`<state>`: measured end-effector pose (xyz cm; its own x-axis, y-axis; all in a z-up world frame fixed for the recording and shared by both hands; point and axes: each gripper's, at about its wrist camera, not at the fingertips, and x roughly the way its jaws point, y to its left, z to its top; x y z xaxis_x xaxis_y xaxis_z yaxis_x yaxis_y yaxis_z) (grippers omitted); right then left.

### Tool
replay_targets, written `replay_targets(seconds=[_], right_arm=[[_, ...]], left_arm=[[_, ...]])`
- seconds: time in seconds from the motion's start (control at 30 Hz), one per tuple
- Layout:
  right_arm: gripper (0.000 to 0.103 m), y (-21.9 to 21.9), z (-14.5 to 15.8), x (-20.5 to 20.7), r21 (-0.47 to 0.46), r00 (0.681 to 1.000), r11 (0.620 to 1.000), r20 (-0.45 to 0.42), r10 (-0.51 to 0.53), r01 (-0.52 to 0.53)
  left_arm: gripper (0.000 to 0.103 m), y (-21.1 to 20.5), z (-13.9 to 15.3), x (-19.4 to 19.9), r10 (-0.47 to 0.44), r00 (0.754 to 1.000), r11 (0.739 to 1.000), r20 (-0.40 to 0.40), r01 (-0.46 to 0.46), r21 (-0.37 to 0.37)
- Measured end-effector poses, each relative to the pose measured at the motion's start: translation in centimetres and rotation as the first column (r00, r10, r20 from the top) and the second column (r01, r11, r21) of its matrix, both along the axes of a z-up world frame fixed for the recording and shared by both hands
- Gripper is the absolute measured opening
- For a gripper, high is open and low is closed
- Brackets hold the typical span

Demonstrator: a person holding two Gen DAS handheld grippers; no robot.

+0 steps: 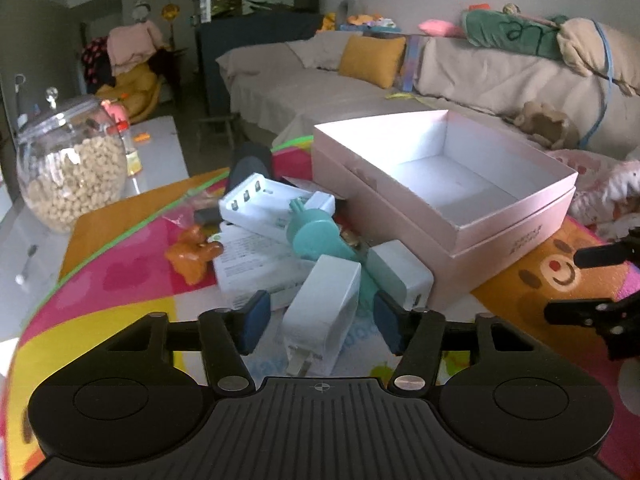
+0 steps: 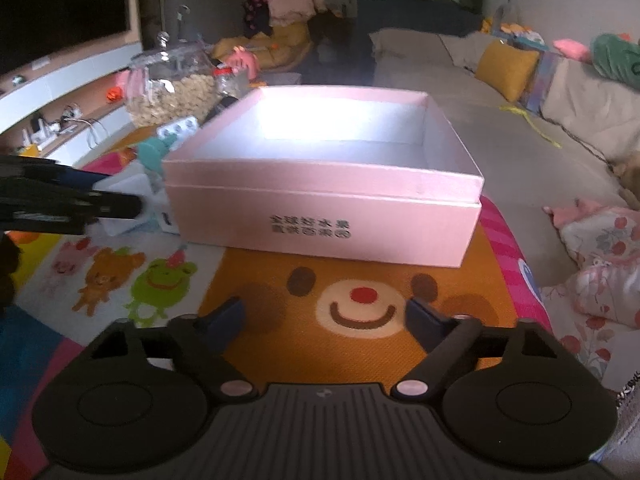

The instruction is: Organize rigid objects

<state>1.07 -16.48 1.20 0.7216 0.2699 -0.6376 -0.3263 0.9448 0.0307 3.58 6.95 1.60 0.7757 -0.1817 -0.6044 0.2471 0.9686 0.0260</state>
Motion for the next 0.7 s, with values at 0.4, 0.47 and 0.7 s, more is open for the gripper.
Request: replay_targets(seconds=[0.4, 0.47, 0.7], right_arm=[[0.065, 6.1, 8.1, 1.6, 0.039, 0.971, 0.977, 0.126, 0.203, -0.21], [0.065, 8.5, 9.1, 4.0, 0.066, 0.962, 0.961, 0.068, 0.263, -0.268], [0.06, 18.1, 8.4, 10.8, 0.005, 0.938, 0.94, -0.067, 0.34, -0.341]], left_arm=[[0.026, 3.0, -0.8, -6.1, 0.094, 0.995, 0.993, 0.02, -0.092, -0.079], [0.026, 4.1, -0.8, -7.5, 0.157, 0.987, 0.983, 0.022, -0.154, -0.098], [0.026, 6.5, -1.0, -9.1, 0.247, 0.969, 0.947, 0.016, -0.238, -0.218]])
